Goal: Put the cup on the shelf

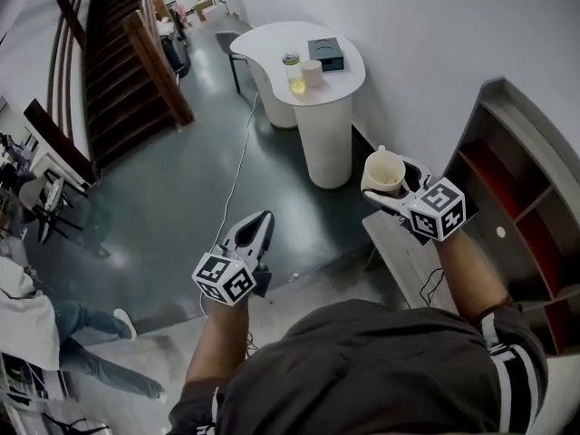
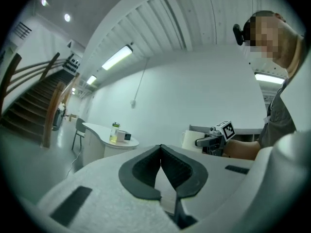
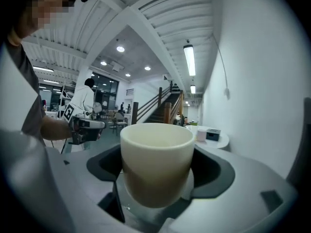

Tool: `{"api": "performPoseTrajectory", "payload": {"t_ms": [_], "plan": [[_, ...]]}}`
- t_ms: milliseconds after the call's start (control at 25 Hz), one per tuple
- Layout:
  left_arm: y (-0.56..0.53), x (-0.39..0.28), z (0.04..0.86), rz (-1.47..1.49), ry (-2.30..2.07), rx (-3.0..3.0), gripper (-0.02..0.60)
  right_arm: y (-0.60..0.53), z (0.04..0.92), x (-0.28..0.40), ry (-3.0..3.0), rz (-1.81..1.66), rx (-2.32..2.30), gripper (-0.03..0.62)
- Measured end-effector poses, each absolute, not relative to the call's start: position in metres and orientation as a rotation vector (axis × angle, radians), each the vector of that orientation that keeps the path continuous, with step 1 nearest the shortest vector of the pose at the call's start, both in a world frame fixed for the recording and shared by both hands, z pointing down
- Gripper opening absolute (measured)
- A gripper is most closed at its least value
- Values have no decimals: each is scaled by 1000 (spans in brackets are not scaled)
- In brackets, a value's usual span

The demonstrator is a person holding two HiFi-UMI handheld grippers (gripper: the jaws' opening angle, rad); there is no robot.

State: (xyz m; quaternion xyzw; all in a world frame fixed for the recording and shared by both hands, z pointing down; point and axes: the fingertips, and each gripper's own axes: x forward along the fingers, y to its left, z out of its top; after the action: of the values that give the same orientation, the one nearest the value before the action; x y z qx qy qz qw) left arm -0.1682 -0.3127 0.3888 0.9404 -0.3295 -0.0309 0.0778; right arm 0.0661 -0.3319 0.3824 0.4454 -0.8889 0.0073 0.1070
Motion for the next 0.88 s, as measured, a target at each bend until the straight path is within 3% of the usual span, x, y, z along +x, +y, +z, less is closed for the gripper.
{"api": "performPoseTrajectory", "payload": {"t_ms": [440,880], "plan": [[-318,37,391,-20,-385,2983,3,-259,392,257,-2298,92,1836,411],[-247,225,401,4,192,3006,3,-116,412,418,-1888,176,2239,413]]}}
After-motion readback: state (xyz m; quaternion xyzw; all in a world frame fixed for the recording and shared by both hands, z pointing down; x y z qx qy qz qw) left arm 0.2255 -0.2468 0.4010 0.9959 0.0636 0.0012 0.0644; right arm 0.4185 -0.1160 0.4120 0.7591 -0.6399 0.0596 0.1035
